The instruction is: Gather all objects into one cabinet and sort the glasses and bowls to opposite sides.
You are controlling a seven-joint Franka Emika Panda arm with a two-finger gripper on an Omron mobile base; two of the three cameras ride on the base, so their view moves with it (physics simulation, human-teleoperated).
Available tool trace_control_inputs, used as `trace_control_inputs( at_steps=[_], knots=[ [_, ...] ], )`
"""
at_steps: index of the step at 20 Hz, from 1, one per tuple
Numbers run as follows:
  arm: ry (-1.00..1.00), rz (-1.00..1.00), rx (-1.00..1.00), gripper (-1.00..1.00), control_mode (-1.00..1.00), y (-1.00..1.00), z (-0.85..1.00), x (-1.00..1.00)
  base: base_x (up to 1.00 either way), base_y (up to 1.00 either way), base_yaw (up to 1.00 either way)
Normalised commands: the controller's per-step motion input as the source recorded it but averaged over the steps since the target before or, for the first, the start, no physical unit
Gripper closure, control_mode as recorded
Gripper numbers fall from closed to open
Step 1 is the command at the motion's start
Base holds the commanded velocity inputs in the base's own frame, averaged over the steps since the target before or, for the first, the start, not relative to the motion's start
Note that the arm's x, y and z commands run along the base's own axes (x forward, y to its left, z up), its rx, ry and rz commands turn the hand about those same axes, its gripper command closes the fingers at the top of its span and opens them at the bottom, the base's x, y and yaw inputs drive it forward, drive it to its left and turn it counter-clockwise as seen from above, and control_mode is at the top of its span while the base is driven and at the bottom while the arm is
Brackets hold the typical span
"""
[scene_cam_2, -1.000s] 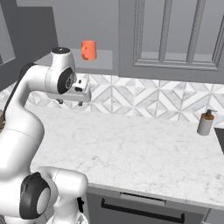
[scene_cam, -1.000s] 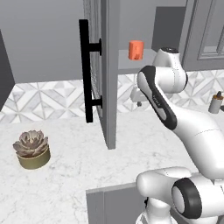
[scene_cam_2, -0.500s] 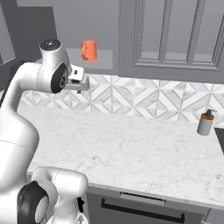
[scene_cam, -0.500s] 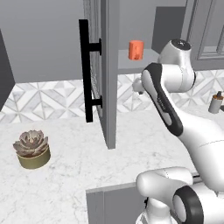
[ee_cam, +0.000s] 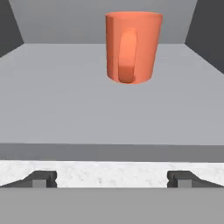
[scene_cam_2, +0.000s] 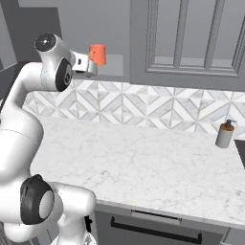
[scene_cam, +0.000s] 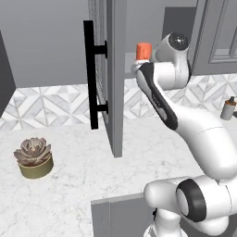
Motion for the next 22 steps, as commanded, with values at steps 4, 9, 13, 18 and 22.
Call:
trace_control_inputs(
  at_steps=[4,9,13,18,22],
  knots=[
    [0.02,-0.13,-0.03,-1.00,-1.00,0.16,0.12,0.07,0.00,0.00,0.00],
    [0.00,0.00,0.01,-1.00,-1.00,-0.08,0.14,0.17,0.00,0.00,0.00],
    [-0.08,0.03,0.10,-1.00,-1.00,-0.36,0.41,0.52,0.00,0.00,0.00],
    [-0.03,0.01,0.02,-1.00,-1.00,-0.04,0.03,0.25,0.00,0.00,0.00],
    [0.00,0.00,0.00,-1.00,-1.00,-0.01,0.00,0.29,0.00,0.00,0.00]
  ],
)
